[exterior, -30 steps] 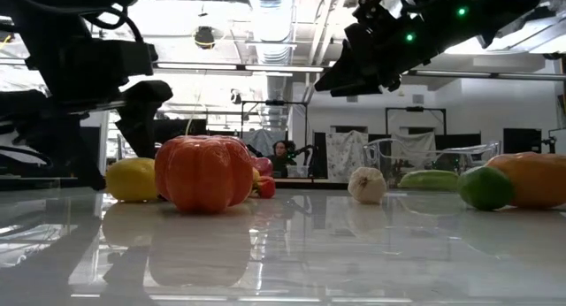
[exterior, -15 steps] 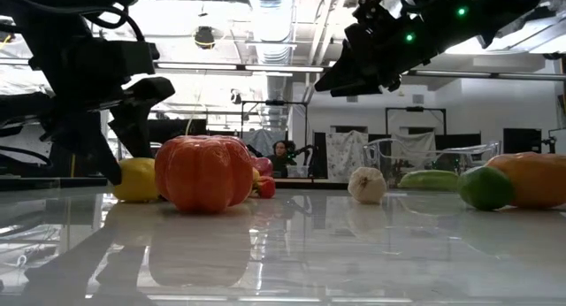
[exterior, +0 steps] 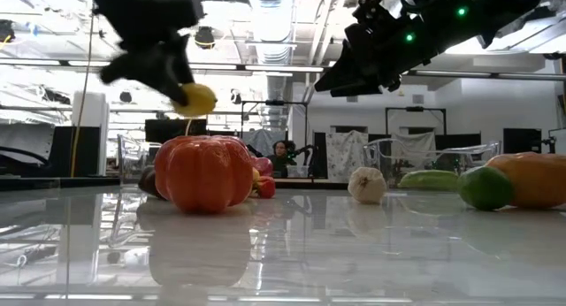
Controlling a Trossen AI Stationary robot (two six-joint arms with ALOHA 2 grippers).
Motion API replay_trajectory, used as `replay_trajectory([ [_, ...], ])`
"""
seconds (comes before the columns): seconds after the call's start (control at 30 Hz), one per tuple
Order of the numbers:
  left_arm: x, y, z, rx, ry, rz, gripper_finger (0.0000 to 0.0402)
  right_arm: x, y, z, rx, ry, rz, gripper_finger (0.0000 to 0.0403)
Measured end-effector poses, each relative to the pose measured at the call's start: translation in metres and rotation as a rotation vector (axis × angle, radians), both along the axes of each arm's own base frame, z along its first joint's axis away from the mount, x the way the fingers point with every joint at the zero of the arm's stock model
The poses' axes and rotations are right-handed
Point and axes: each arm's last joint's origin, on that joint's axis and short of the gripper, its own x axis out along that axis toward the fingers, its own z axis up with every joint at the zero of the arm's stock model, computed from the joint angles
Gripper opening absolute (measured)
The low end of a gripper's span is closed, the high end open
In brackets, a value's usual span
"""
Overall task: Sort produce into baskets
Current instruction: Put the left yellow lemon into the left transparent bin, then put the left green lime into the left transparent bin
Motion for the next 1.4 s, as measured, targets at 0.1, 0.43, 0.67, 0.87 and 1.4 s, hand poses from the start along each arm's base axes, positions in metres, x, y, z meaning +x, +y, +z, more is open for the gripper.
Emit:
replay_trajectory([
  [0.1,0.002,0.033,0.002,0.053,0.009,0.126,0.0151,0.0,0.001,0.0,0.009,-0.002,0.007,0.032],
  [0.43,-0.01,0.126,0.002,0.019,0.039,0.433,0.0181,0.0,0.004,0.0,0.011,-0.001,0.016,0.032],
  [0.67,-0.012,0.14,0.002,-0.026,0.035,0.443,0.0296,0.0,0.003,0.0,0.008,0.0,0.016,0.032],
  [0.87,-0.002,0.112,-0.001,-0.155,0.046,0.27,0.0328,0.0,0.003,0.0,0.008,0.0,0.017,0.032],
  [1.4,0.033,0.065,-0.023,-0.621,-0.151,0.171,0.0324,0.0,0.005,0.0,0.024,-0.01,0.024,0.032],
])
